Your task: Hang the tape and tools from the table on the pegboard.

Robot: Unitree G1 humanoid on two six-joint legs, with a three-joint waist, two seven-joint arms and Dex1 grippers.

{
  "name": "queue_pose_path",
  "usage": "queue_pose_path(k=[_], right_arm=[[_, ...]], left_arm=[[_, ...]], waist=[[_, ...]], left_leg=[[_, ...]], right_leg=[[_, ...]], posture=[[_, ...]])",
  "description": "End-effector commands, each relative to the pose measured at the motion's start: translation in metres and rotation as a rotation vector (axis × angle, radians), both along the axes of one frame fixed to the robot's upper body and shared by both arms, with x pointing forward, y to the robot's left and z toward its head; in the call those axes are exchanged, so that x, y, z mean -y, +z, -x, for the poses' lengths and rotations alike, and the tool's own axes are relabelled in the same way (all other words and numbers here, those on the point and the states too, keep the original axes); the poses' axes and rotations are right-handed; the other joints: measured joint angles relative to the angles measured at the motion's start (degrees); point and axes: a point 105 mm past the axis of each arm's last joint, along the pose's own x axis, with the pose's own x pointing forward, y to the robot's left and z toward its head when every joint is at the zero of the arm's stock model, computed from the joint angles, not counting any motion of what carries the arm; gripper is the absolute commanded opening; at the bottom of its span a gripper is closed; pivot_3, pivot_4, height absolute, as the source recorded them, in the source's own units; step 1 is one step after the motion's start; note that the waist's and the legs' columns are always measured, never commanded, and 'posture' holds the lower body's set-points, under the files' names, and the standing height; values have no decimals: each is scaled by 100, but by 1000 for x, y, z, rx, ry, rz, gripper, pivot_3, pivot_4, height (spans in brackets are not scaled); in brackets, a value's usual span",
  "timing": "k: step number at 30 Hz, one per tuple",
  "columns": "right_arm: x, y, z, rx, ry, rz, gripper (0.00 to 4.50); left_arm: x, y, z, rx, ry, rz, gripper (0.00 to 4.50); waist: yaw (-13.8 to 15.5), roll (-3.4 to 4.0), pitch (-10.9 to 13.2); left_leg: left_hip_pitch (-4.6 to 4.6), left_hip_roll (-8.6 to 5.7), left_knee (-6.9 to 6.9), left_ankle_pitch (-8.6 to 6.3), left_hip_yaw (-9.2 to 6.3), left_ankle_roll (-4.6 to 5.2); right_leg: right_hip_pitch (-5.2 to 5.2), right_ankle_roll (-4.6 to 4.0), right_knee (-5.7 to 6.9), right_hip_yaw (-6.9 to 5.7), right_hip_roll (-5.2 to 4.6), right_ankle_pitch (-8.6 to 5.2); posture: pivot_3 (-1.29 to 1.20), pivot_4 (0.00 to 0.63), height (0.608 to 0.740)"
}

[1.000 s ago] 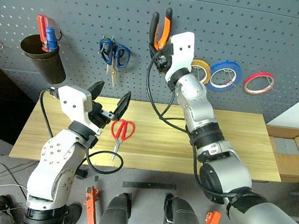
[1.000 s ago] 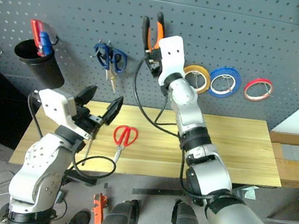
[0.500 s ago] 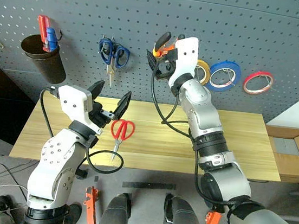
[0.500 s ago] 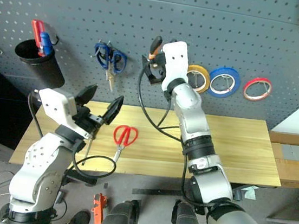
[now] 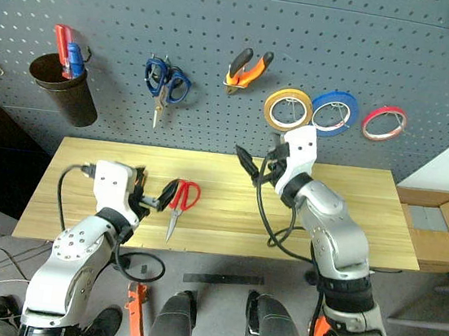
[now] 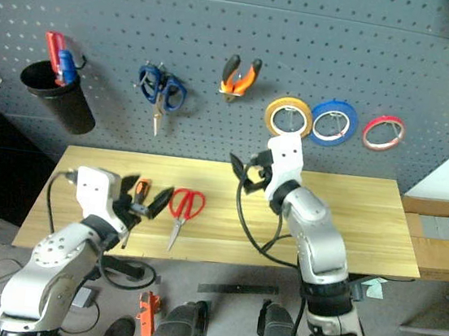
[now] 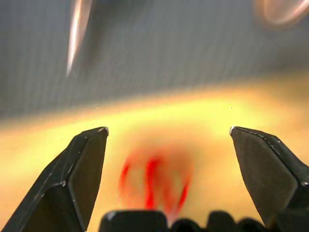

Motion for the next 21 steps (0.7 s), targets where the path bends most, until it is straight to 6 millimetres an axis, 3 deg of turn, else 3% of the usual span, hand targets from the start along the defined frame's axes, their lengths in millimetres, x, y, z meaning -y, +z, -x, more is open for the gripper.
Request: queue_pose_path(k=[1,5,9,13,21], right_arm=[[-1,-14,23,-55,98,23,4476],[-2,-28,29,-89,119,65,4476],[-4,-26,29,-90,105,59,4476],[-6,-33,31,-125,120,63,4476],[-11,-68,86,-268,468,197,4476]], left_arm=[[-4,-19,0,-170,60,-41,4369],[-4,-45,-4,-322,77,-97,4369],[7,-42,-16,-275,66,-85,4369],[18,-56,-26,-374,136,-75,4369],[35,-62,-37,-462,187,3,4369]], waist=[[17,-1,0],[26,-3,-1],[8,-19,-11],[21,-20,-12],[20,-32,-18]], left_leg=[[1,0,-3,0,0,0],[1,-5,0,0,-3,-1],[1,-4,-2,0,0,-1],[0,-4,-13,0,-2,-1],[-3,-12,-6,0,-1,-1]], right_leg=[[0,-2,0,0,-1,-1],[4,-22,-2,-4,-4,-12],[2,-15,-3,-1,-4,-6],[0,-20,-4,-5,-3,-10],[8,-18,-12,-4,-10,-9]], posture=[[-56,262,740],[-60,256,740],[-70,245,740],[-69,256,740],[-74,260,740]])
